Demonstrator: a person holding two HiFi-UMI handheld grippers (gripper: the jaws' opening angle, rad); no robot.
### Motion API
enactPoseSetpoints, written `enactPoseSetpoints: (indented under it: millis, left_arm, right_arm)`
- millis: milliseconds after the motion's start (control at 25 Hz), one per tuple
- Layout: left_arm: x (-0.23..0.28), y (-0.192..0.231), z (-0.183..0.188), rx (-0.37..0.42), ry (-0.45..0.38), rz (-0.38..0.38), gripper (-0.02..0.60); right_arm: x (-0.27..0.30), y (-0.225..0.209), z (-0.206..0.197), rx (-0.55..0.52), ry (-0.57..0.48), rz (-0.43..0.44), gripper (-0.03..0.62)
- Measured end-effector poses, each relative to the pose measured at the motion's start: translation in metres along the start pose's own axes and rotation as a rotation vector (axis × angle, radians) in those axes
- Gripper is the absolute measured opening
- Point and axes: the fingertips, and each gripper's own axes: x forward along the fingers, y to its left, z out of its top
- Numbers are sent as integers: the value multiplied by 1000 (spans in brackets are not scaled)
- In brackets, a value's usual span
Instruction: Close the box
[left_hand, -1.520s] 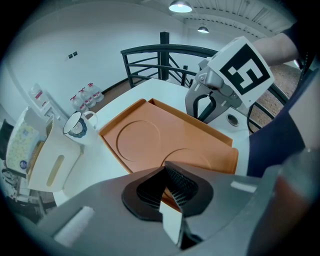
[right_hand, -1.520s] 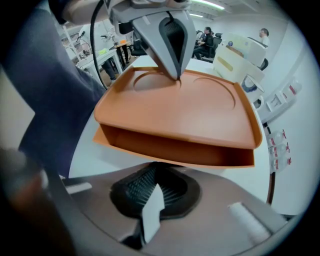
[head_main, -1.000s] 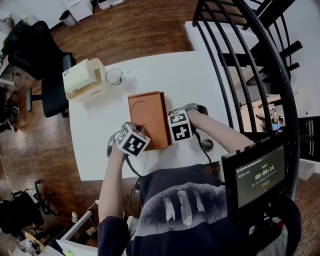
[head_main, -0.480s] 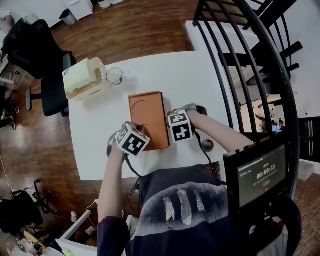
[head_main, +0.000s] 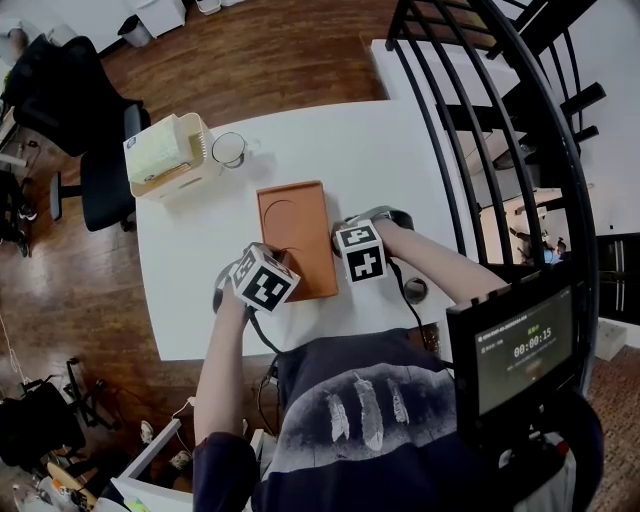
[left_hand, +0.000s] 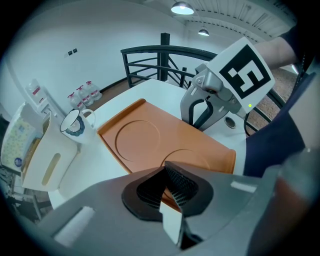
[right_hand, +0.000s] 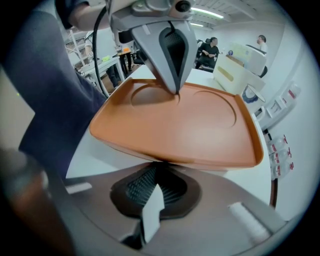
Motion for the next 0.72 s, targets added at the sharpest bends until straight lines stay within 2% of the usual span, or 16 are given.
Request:
enactPoseSetpoints:
  millis: [360, 720]
  left_arm:
    - [-2, -1, 2, 5, 4, -16, 14]
    - [1, 6, 1, -25, -6, -32, 14]
  right_arm:
    - [-2, 1, 1, -10, 9, 7, 5]
    - [-15, -20, -10, 62, 37, -13, 5]
